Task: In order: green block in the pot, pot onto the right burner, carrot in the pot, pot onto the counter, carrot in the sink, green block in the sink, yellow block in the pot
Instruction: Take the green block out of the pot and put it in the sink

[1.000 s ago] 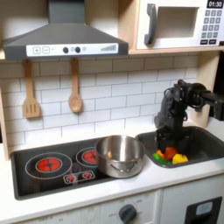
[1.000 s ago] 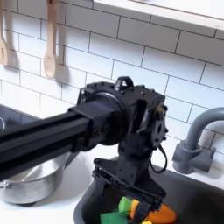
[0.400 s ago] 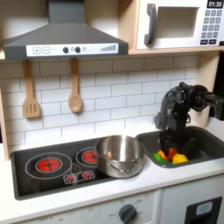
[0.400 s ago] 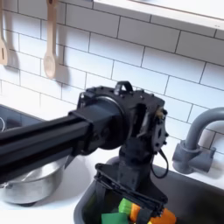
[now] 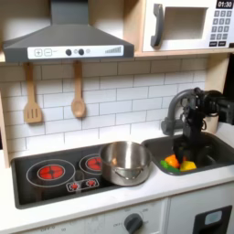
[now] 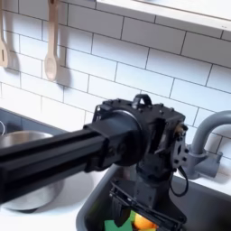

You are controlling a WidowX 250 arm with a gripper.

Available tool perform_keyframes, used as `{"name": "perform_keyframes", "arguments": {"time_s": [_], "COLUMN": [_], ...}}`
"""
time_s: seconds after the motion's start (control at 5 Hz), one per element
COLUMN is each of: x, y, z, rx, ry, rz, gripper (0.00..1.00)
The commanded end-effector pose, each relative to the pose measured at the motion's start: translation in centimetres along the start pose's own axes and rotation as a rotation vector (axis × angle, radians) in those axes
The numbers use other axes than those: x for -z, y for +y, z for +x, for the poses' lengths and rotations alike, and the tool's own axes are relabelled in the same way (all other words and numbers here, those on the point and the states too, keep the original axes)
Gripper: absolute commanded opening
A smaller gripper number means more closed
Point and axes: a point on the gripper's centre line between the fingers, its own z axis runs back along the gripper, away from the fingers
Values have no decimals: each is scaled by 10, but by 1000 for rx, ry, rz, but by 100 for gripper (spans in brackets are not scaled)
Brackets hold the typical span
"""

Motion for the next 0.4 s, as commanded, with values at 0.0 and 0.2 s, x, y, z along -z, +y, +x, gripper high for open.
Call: {"name": "perform_keyframes", "arguments": {"time_s": [0.0, 0.2], "x": [10, 24], "y": [-8, -3], "z": [1, 2], "rx": [15, -3], "ry": [1, 18], "rz": [-1, 0], "gripper": [100, 100]}}
